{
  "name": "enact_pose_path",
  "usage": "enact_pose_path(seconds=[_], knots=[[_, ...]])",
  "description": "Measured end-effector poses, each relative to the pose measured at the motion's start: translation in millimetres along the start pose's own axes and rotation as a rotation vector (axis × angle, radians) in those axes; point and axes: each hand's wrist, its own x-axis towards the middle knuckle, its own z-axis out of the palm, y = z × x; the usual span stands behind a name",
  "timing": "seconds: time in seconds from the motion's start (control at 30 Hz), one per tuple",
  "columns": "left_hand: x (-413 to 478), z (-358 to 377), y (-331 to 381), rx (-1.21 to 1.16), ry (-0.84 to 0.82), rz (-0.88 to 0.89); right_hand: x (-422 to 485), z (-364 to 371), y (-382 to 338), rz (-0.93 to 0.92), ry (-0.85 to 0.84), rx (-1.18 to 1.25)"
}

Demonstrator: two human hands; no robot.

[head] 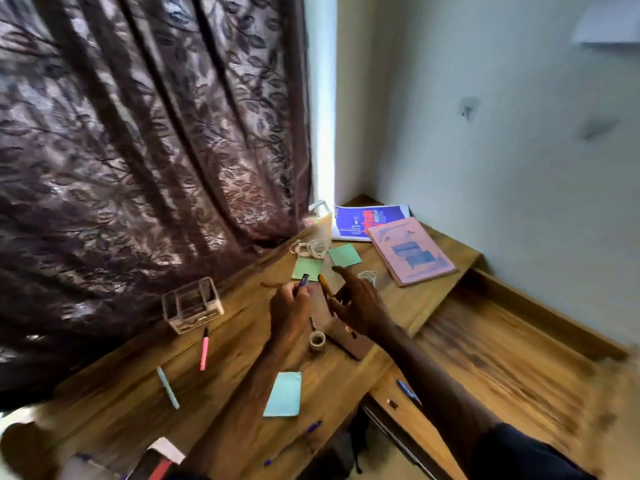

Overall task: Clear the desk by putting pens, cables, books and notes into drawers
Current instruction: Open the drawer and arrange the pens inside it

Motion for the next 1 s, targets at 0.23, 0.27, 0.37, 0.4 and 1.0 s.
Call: enact_pose_path(seconds=[0.23,0.27,0.37,0.4,1.0], knots=[[-49,111,17,0.114,-0.145,0.023,-50,-75,87,0.274,-0.115,0.01],[-57,127,17,0.129,-0.163,0.03,-57,-85,101,0.304,-0.113,0.019],[-77,174,17,0.163,-0.212,0.042,-79,-109,144,0.399,-0.119,0.055],[-85,189,17,0.16,-0.238,0.032,-87,-115,159,0.424,-0.125,0.066],[-97,355,-104,0.387,-0.374,-0.383,-187,-59,345,0.879,-0.246,0.046]])
